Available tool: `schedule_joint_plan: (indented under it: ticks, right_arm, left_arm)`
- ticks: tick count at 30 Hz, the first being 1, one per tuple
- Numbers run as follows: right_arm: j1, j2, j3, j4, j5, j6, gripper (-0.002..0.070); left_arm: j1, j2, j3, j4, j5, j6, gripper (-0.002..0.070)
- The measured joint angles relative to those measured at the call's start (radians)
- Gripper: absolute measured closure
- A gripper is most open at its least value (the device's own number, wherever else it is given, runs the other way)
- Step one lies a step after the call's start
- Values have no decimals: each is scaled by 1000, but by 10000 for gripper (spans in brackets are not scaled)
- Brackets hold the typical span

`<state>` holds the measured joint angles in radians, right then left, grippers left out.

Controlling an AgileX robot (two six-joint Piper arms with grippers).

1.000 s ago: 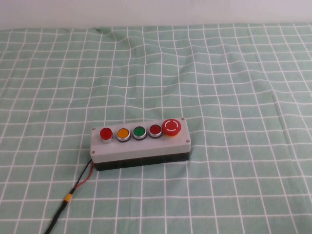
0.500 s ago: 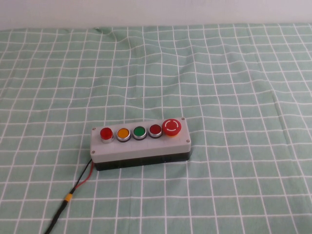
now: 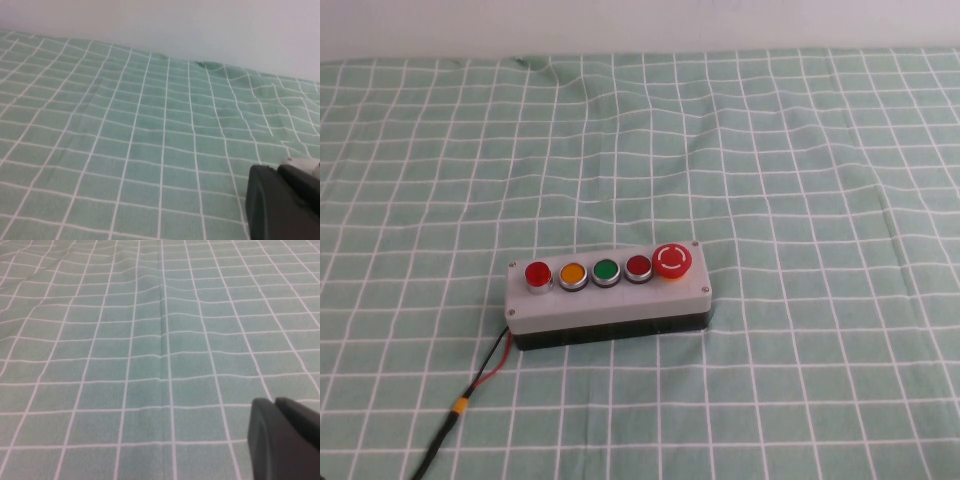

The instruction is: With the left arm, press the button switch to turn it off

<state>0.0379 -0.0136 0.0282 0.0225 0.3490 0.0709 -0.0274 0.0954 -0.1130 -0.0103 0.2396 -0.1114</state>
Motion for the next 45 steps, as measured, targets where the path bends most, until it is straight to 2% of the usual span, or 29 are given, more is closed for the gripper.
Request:
schedule_joint_plan:
  ticks: [6,11,18,22,45]
  right_arm:
    - [0,0,0,0,0,0,694]
    - [0,0,0,0,-2,0,694]
    - [0,0,0,0,-2,0,694]
    - [0,0,0,0,-2,0,694]
    - [0,0,0,0,-2,0,694]
  left_arm:
    - [0,-100,130,-8,-7,2,677]
    - [-5,-104,138,-10,66,-7,677]
    - [-119,-106,138,10,148,-3,677]
    - [-150,-106,138,10,150,17,677]
    - [-150,-106,138,10,150,21,677]
